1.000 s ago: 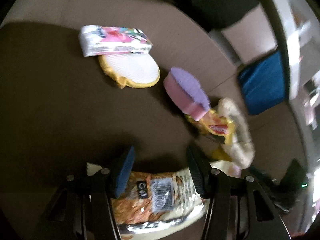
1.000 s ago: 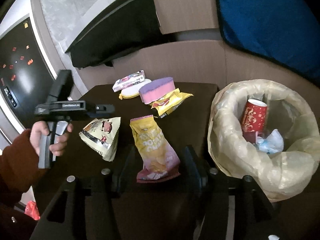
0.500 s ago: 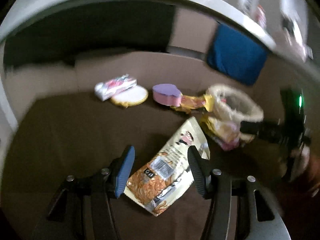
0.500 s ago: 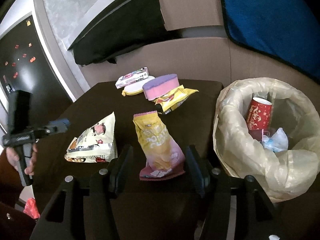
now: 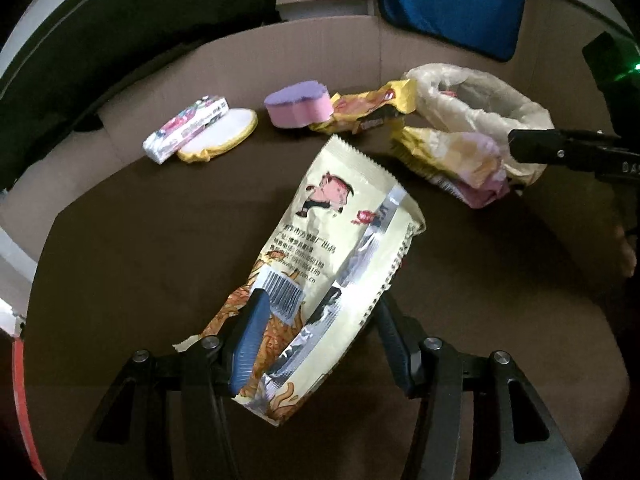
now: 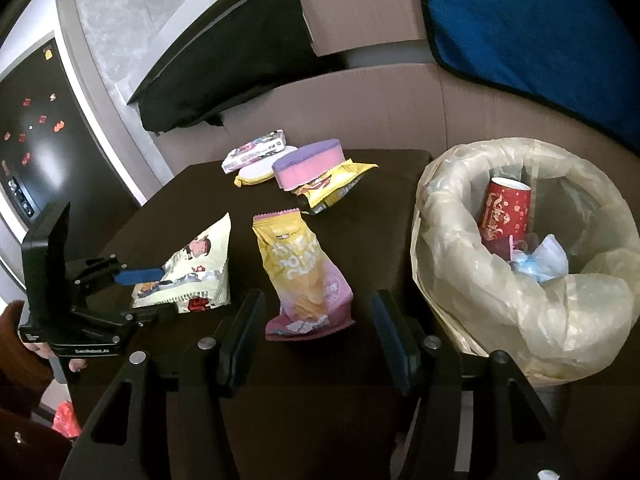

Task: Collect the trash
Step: 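Grasp the cartoon-printed snack wrapper with the left tool and lift it, then grasp the yellow potato chips bag with the right tool while left holds the wrapper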

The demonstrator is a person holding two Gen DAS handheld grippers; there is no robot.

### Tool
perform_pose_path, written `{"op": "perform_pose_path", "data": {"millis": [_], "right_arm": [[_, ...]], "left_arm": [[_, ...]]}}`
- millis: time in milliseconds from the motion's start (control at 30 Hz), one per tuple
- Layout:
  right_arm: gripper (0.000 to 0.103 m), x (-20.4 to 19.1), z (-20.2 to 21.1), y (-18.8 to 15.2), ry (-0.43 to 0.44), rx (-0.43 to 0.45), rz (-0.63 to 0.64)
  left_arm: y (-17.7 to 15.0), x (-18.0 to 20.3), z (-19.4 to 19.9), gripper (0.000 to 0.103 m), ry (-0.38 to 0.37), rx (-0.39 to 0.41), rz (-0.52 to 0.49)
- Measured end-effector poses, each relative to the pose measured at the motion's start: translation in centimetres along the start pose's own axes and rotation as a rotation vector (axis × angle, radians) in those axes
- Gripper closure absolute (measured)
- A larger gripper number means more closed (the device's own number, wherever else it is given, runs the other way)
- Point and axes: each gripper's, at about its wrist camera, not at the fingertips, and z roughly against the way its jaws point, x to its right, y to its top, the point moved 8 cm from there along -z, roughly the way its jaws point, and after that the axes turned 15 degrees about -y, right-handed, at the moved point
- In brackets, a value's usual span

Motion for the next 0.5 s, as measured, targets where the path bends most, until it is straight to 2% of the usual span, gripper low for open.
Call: {"op": "perform_pose_path", "data": {"millis": [67,167,300,400,500], "right_arm": [[0.049,0.0,-0.2,0.0,0.001,-0.003,-0.001],[0.049,-0.1,-0.3,0.0,0.001,-0.007,0.000],[0.048,-0.4,-0.1,0.4,-0.003,0.000,0.017],[0.046,-0.8,0.1,1.2,-0.016,0.017,0.048],[0.043,-1.3,-0.2,2.3,-0.026,0.041,0.081]], "left_arm": [[-0.1,-0.1,-0.1,0.051,-0.003,0.000,0.014],[-0.1,-0.2,0.1,0.060,0.011,0.013,0.021],[0.1,-0.1,1.3,0.078,0.022,0.058,0.040],[0.6,-0.8,3.1,0.082,0.026,0.128,0.132],[0.6,-2.1,5.2,0.084,0.051,0.216,0.281]]}}
